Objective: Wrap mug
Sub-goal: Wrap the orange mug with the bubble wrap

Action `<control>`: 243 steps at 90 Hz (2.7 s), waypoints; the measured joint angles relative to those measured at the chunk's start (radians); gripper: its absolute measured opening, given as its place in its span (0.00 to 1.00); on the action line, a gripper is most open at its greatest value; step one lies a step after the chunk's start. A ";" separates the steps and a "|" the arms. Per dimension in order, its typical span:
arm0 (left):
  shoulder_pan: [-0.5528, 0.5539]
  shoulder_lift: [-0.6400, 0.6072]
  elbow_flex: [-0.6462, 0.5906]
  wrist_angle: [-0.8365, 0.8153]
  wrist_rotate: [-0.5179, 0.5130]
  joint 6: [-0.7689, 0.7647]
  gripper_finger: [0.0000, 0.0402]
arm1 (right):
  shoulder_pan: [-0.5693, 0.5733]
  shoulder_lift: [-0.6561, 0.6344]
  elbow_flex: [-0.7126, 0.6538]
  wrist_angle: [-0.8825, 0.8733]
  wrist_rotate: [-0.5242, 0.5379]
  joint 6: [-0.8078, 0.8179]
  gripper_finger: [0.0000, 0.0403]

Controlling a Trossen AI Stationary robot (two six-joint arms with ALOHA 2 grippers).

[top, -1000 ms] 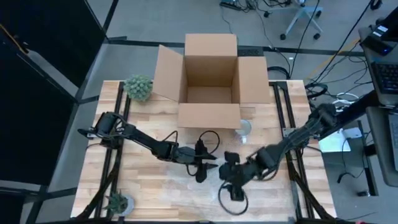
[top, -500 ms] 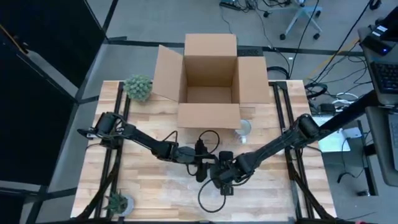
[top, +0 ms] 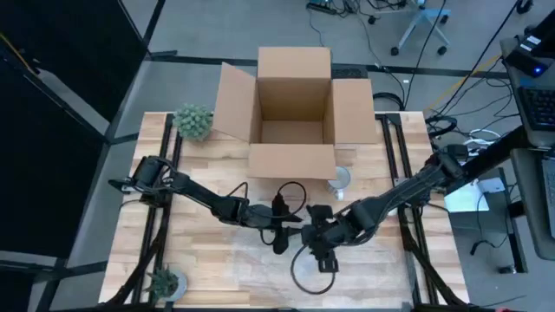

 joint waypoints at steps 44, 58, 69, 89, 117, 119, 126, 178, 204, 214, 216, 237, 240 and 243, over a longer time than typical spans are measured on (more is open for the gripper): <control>0.000 0.000 0.000 0.000 0.001 0.000 0.37 | -0.063 0.172 0.002 -0.155 0.176 0.086 0.53; 0.000 0.000 0.002 0.006 0.006 0.000 0.37 | -0.076 0.321 0.008 -0.151 0.175 0.095 0.53; 0.000 0.000 0.001 0.008 0.008 0.001 0.37 | -0.085 0.378 0.015 -0.159 0.152 0.097 0.53; 0.000 0.000 -0.001 0.008 0.010 0.000 0.37 | -0.090 0.318 0.020 -0.170 0.158 0.072 0.53; 0.000 0.000 0.000 0.002 0.009 0.000 0.37 | -0.067 0.093 0.027 -0.207 0.156 0.064 0.53; 0.000 0.000 0.000 0.002 0.009 0.000 0.37 | -0.061 0.079 0.027 -0.208 0.155 0.066 0.53; 0.000 0.000 0.000 0.001 0.009 0.000 0.37 | -0.031 0.035 0.031 -0.181 0.145 0.069 0.53; 0.000 0.000 0.000 0.005 0.009 0.000 0.37 | 0.045 0.262 0.031 0.047 0.137 0.054 0.53; -0.002 0.000 0.002 -0.008 0.013 0.003 0.37 | 0.029 0.365 0.037 0.027 0.126 0.046 0.53; -0.002 0.000 0.001 -0.007 0.019 0.006 0.37 | 0.034 0.375 0.033 0.033 0.063 0.035 0.53; -0.002 0.000 0.001 -0.006 0.020 0.006 0.37 | 0.035 0.376 0.033 0.035 0.054 0.029 0.53; -0.003 0.000 0.001 -0.003 0.029 0.003 0.37 | 0.039 0.372 0.034 0.037 -0.006 -0.024 0.53; -0.003 0.000 0.001 -0.002 0.028 0.002 0.37 | 0.039 0.368 0.034 0.030 -0.010 -0.030 0.53; -0.002 0.000 0.001 0.000 0.028 0.001 0.37 | 0.039 0.362 0.033 0.023 -0.015 -0.036 0.53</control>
